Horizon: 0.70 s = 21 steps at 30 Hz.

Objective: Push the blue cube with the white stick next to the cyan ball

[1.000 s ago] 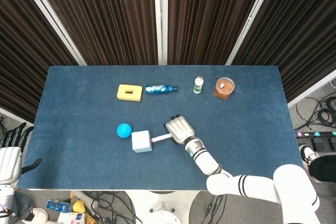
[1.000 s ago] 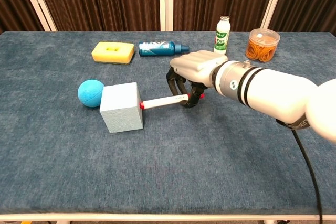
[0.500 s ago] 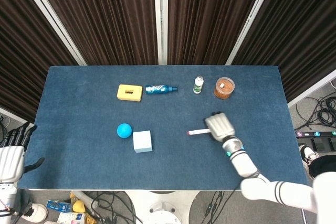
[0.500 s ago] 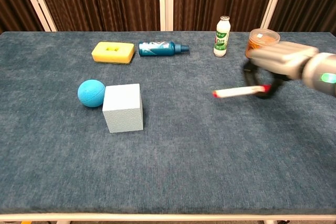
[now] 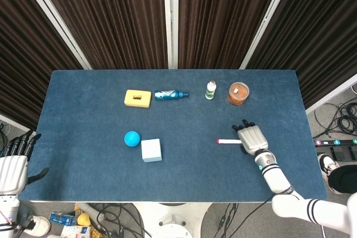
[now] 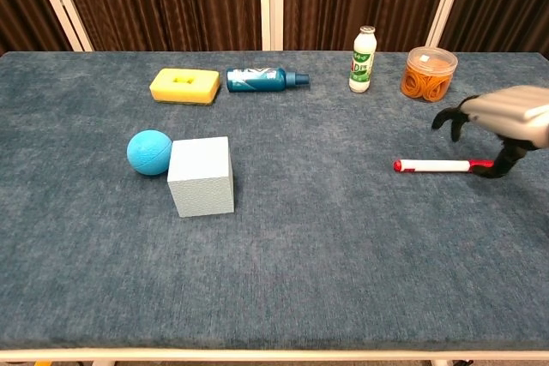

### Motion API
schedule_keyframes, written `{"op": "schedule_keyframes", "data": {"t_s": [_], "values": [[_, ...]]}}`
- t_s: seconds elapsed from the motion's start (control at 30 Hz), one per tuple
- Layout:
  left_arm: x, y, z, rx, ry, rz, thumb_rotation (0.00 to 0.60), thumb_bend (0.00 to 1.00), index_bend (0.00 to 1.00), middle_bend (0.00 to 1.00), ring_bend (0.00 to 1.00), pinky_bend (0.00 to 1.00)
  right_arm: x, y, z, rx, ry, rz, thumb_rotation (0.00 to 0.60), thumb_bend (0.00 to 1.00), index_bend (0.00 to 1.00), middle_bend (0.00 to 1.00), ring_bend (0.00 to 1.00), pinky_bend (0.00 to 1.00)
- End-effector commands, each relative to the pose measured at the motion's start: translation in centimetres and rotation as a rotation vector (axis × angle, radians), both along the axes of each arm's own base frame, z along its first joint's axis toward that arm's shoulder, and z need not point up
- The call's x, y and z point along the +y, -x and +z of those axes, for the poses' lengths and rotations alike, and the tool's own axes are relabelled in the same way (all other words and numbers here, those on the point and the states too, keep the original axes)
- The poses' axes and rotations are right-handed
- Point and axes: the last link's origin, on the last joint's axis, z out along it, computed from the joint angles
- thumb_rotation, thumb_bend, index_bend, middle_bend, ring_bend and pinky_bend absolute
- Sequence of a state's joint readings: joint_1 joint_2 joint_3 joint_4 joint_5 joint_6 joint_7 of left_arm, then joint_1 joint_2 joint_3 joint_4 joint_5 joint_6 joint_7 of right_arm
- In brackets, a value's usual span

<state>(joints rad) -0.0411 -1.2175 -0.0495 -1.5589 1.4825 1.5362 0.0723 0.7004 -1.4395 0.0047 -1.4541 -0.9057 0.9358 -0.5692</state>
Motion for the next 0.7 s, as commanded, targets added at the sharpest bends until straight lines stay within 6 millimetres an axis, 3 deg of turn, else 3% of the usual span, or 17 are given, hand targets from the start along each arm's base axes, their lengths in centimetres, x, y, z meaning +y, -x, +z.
{"op": "schedule_keyframes", "data": {"t_s": [0.03,0.13,0.37,0.57,0.7], "values": [[0.1,0.0,0.0,-0.001,-0.002,0.000,0.600,0.19,0.18,0.16,0.12,0.13,0.5,0.8,2.4,-0.048,0.071,-0.024,0.600,0.35,0.11,0.23,0.05,0.19],[0.1,0.1,0.1,-0.004,-0.005,0.004,0.600,0.19,0.18,0.16,0.12,0.13,1.5,1.7,5.9,-0.114,0.185,-0.028,0.600,0.35,0.11,0.23,0.05,0.19],[0.6,0.3,0.0,-0.004,0.000,0.005,0.600,0.19,0.18,0.16,0.12,0.13,7.2,5.8,12.3,-0.252,0.355,-0.043,0.600,0.35,0.08,0.13,0.00,0.09],[1.0,0.1,-0.1,-0.002,0.005,0.004,0.600,0.19,0.18,0.16,0.12,0.13,12.3,7.2,14.6,-0.297,0.414,-0.035,0.600,0.35,0.08,0.13,0.00,0.07],[1.3,0.0,-0.2,-0.002,0.010,0.000,0.600,0.19,0.18,0.16,0.12,0.13,14.1,7.1,15.0,-0.321,0.437,-0.017,0.600,0.35,0.08,0.14,0.00,0.06]]}}
